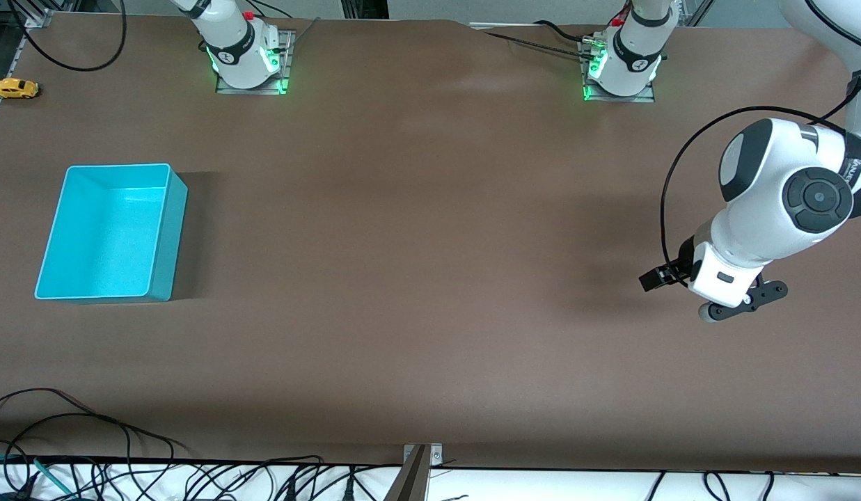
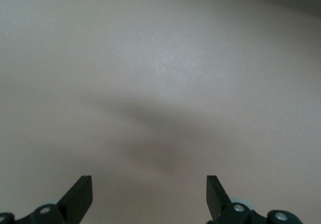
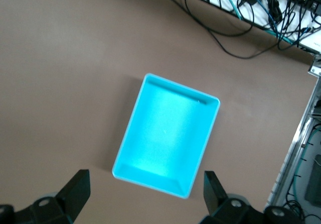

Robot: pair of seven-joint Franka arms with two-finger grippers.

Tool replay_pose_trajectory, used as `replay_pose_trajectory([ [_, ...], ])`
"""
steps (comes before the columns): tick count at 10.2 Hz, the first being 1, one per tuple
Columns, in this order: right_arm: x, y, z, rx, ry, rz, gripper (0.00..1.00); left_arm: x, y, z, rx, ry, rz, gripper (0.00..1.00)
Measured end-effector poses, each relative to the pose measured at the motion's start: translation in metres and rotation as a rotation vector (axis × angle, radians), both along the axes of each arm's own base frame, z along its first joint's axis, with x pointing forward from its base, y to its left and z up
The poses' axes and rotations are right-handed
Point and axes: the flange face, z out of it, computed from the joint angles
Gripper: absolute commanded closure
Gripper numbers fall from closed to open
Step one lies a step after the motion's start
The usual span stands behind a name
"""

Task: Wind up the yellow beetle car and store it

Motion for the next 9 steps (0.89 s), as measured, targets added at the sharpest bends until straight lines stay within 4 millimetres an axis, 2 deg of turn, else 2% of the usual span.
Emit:
replay_pose_trajectory([
  [2,-0.040,-0.066,0.006,0.007,0.015,0.057,0.00,0.000,-0.001,-0.005,-0.002,0.008,-0.002,0.00],
  [4,-0.077,-0.137,-0.002,0.008,0.020,0.063,0.00,0.001,-0.002,-0.009,-0.004,0.015,-0.004,0.00],
  [6,-0.118,-0.205,-0.010,-0.004,-0.003,-0.003,0.00,0.001,-0.003,-0.013,-0.005,0.020,-0.005,0.00],
  [8,-0.156,-0.255,-0.027,-0.009,-0.013,-0.079,0.00,0.001,-0.003,-0.014,-0.006,0.023,-0.005,0.00],
  [9,-0.174,-0.272,-0.037,-0.005,-0.006,-0.101,0.00,0.001,-0.003,-0.015,-0.006,0.024,-0.005,0.00],
])
